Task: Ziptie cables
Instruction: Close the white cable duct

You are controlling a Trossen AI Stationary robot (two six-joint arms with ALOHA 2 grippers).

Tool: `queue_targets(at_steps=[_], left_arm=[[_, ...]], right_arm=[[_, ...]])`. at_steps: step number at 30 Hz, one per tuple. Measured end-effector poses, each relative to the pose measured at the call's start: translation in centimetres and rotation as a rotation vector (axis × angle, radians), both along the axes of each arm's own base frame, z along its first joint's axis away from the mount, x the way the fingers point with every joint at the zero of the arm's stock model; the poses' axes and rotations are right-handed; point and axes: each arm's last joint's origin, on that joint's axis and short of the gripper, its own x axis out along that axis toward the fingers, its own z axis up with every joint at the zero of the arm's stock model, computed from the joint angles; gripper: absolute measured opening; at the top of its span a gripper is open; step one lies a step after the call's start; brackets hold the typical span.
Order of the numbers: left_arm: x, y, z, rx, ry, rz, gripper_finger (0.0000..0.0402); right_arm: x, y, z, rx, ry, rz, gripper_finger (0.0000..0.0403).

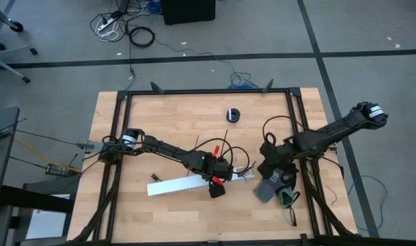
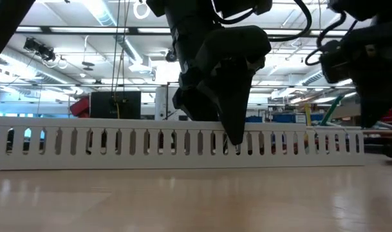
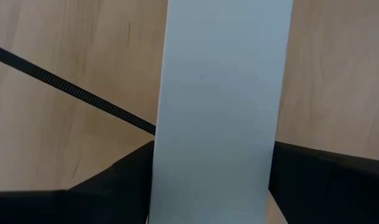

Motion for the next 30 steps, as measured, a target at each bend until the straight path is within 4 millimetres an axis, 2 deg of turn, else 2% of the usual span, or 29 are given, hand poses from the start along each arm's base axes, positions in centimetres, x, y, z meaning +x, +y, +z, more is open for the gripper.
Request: queue_targets(at_steps=[4, 10, 15, 21, 30], left_arm=[[0.0, 0.0, 0.0, -0.006, 0.0, 0.01, 0.0254], [0.0, 0.0, 0.0, -0.014, -0.001, 0.029, 0.0254], [0.0, 0.0, 0.0, -0.014, 0.0, 0.036, 0.0254], [-0.3, -0.1, -0.1, -0.012, 0.028, 0.031, 0.0254], [-0.3, -0.1, -0.3, 0.004, 0.031, -0.015, 0.0241]], right_arm=[[1.4, 0.1, -0.3, 0.03, -0.052, 0.024, 0.0003], [2.8, 0.1, -2.4, 0.051, 0.031, 0.045, 0.0001], [4.6, 0.5, -4.1, 0.091, 0.003, 0.092, 0.0], [5.7, 0.8, -6.0, 0.126, 0.041, 0.108, 0.0], [6.5, 0.6, -6.2, 0.158, -0.018, 0.106, 0.0]])
